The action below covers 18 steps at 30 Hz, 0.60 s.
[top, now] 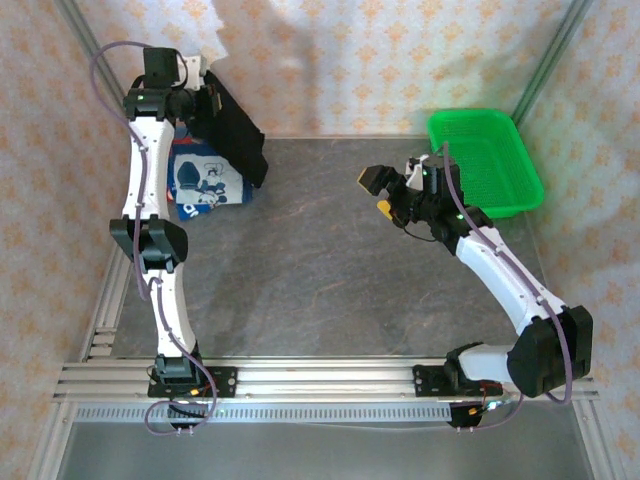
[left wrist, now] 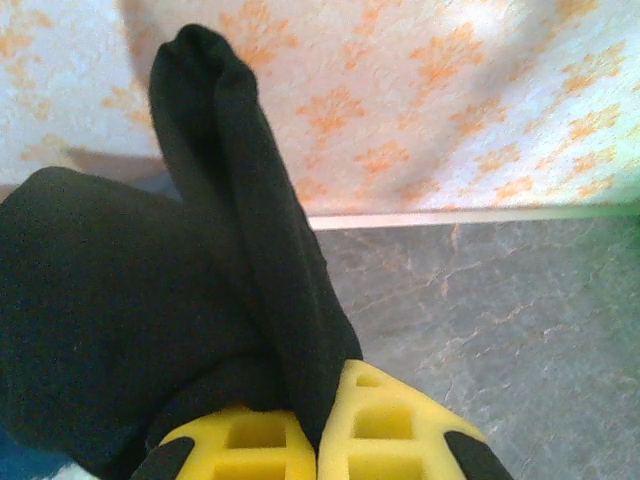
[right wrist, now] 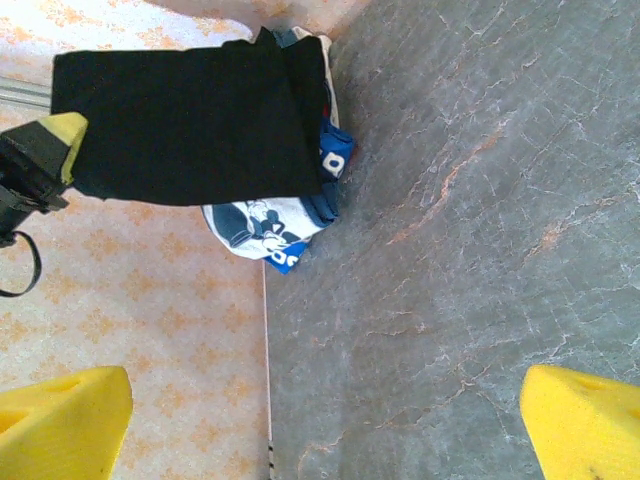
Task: Fold and stack the t-shirts
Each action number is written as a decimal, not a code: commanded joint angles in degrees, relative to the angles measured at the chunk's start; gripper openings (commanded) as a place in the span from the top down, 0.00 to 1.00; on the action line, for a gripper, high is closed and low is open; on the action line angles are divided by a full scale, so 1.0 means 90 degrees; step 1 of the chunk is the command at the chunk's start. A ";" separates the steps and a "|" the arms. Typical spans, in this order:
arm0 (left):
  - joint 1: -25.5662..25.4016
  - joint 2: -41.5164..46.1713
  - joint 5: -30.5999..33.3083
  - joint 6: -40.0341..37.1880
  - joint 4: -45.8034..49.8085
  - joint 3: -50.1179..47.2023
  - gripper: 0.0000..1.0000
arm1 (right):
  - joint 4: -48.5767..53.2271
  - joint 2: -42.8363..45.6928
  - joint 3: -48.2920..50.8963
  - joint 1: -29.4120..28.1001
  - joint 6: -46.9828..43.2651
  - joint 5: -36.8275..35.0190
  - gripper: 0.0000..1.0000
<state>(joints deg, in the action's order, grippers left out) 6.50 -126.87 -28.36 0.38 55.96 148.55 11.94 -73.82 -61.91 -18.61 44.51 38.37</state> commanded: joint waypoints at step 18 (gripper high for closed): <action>0.1333 0.0214 0.0271 0.0095 -0.0339 -0.1812 1.00 | 0.0045 -0.0483 -0.0346 -0.0026 0.0107 -0.0171 0.01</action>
<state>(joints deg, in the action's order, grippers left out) 16.84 -126.87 -27.57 -0.03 54.83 133.97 12.19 -77.80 -62.98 -18.61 45.06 37.78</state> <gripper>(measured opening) 0.047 0.993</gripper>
